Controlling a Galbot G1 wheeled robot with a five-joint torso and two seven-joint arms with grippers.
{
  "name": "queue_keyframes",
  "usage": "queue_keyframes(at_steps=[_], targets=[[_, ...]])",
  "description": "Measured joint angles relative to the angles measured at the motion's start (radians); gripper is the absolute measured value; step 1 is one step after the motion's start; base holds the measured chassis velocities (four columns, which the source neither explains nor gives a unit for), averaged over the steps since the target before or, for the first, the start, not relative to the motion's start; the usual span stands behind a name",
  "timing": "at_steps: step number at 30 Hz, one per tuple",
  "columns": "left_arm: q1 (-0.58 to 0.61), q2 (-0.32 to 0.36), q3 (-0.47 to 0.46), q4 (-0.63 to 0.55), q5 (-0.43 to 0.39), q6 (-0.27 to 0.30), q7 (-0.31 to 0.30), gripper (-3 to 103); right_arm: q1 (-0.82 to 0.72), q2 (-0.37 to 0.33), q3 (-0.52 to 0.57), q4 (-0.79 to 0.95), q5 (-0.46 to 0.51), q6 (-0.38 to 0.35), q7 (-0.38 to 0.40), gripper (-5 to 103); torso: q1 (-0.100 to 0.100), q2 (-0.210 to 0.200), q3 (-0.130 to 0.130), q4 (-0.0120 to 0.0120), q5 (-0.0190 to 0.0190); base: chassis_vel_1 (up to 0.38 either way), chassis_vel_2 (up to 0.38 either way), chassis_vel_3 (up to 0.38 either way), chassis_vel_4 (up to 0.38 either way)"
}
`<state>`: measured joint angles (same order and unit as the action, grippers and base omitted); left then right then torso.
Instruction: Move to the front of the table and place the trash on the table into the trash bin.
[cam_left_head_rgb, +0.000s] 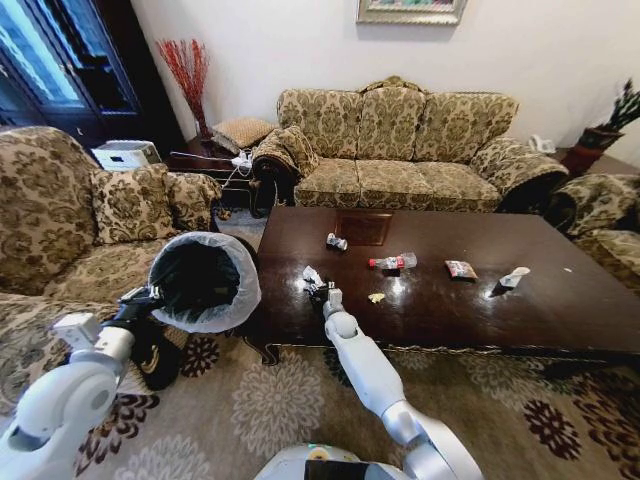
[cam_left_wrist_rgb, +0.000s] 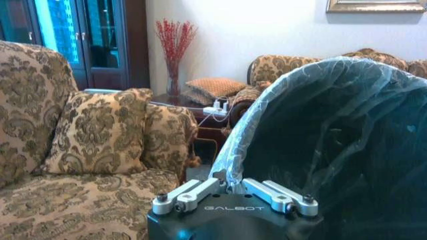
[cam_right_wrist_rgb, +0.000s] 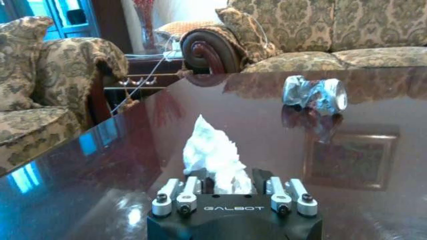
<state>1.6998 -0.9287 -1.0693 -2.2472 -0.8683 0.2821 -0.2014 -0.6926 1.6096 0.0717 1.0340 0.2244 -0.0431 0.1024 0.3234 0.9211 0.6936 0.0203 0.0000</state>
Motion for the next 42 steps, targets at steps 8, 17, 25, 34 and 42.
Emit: queue_keyframes(at_steps=[8, 17, 25, 34, 42], targets=[[0.004, -0.004, 0.009, -0.004, 0.008, 0.000, -0.001, 0, -0.021, -0.001, 0.004, 0.016, -0.001, -0.003, -0.014, 14, 0.000, 0.000, 0.000, -0.0001, 0.0000, 0.000, 0.000, 0.000, 0.000], [0.017, 0.033, 0.012, -0.001, -0.011, 0.012, -0.011, 0, -0.079, -0.003, 0.011, 0.141, 0.036, -0.016, -0.010, 0, 0.000, 0.000, 0.000, 0.0002, 0.0002, 0.000, 0.000, 0.000, 0.000], [0.015, 0.208, -0.010, 0.048, -0.211, 0.166, -0.135, 0, -0.198, -0.089, 0.059, 0.490, 0.136, 0.110, -0.051, 0, 0.000, 0.000, 0.000, 0.0002, 0.0001, 0.000, 0.000, 0.000, 0.000], [-0.003, 0.429, -0.011, 0.058, -0.404, 0.247, -0.170, 0, -0.227, -0.267, -0.091, 0.959, 0.287, 0.131, -0.286, 0, 0.000, 0.000, 0.000, -0.0004, 0.0002, 0.000, 0.000, 0.000, 0.000], [-0.014, 0.484, -0.019, -0.055, -0.478, 0.278, -0.195, 0, -0.069, -0.232, -0.312, 0.912, 0.142, 0.115, -0.272, 0, 0.000, 0.000, 0.000, 0.0002, 0.0001, 0.000, 0.000, 0.000, 0.000]])
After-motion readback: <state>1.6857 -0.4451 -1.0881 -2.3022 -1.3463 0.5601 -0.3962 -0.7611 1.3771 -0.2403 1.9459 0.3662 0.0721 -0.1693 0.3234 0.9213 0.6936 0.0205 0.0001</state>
